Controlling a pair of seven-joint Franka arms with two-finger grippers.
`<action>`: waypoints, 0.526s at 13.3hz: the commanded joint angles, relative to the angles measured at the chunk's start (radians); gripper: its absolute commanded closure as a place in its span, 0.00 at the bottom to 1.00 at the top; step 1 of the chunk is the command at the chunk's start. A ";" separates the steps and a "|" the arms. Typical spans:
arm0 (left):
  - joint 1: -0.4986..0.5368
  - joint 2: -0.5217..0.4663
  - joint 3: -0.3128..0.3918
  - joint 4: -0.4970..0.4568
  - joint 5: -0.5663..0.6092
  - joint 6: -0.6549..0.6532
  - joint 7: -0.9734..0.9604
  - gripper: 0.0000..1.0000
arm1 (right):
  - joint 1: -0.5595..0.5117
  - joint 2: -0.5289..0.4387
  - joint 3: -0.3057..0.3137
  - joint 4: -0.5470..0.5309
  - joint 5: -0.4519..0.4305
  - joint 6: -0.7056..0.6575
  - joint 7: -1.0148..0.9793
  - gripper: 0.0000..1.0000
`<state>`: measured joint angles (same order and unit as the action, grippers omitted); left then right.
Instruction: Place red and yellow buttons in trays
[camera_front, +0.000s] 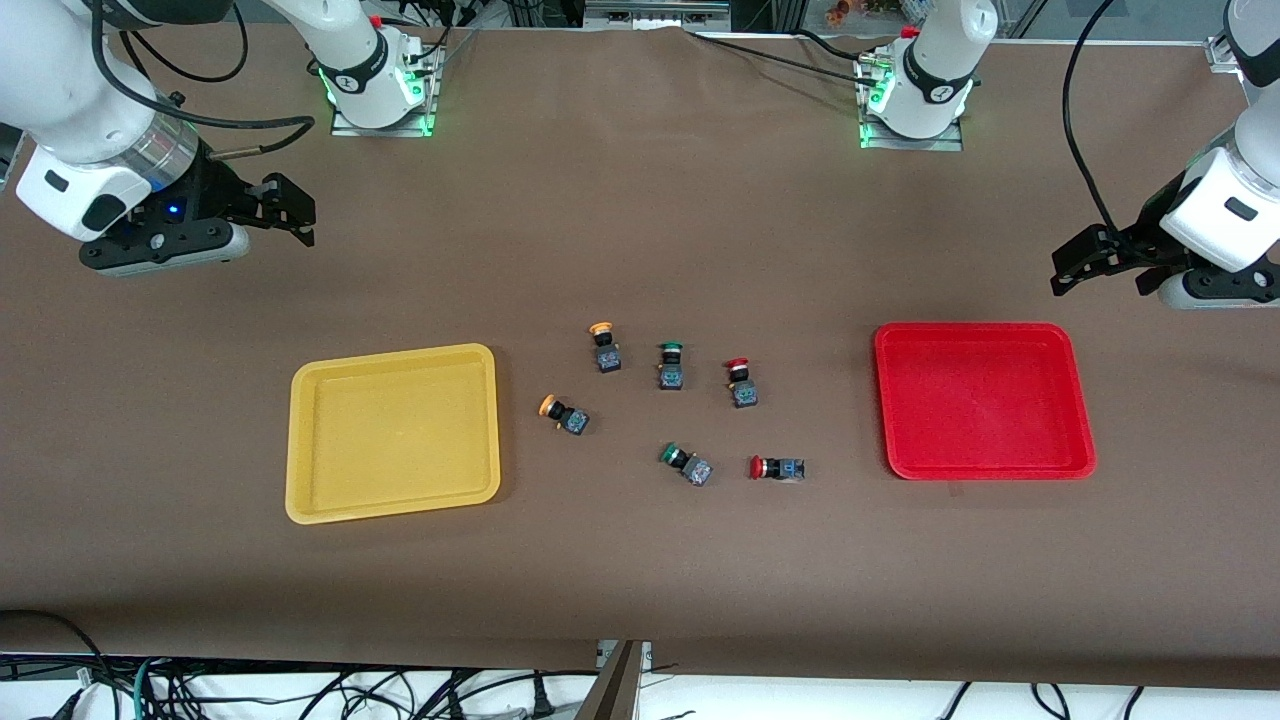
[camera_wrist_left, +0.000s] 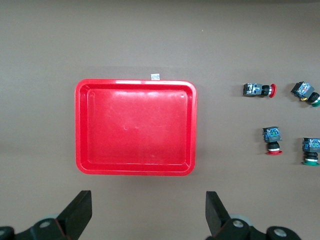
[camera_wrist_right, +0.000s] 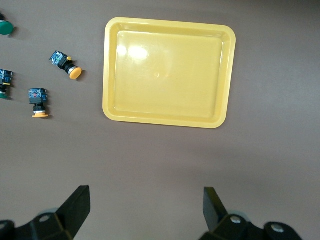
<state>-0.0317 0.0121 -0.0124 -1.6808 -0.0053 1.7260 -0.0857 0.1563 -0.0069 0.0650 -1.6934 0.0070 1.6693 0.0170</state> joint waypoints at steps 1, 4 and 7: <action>-0.014 0.009 0.009 0.018 0.024 -0.023 0.003 0.00 | -0.023 0.004 0.019 0.011 -0.013 -0.023 -0.011 0.01; -0.014 0.011 0.005 0.018 0.024 -0.025 0.001 0.00 | -0.020 0.010 0.021 0.032 -0.013 -0.022 -0.023 0.00; -0.016 0.011 0.002 0.019 0.024 -0.025 -0.003 0.00 | -0.021 0.010 0.021 0.026 -0.013 -0.023 -0.028 0.00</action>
<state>-0.0360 0.0176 -0.0126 -1.6807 -0.0053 1.7204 -0.0857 0.1551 -0.0055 0.0661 -1.6867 0.0068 1.6659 0.0084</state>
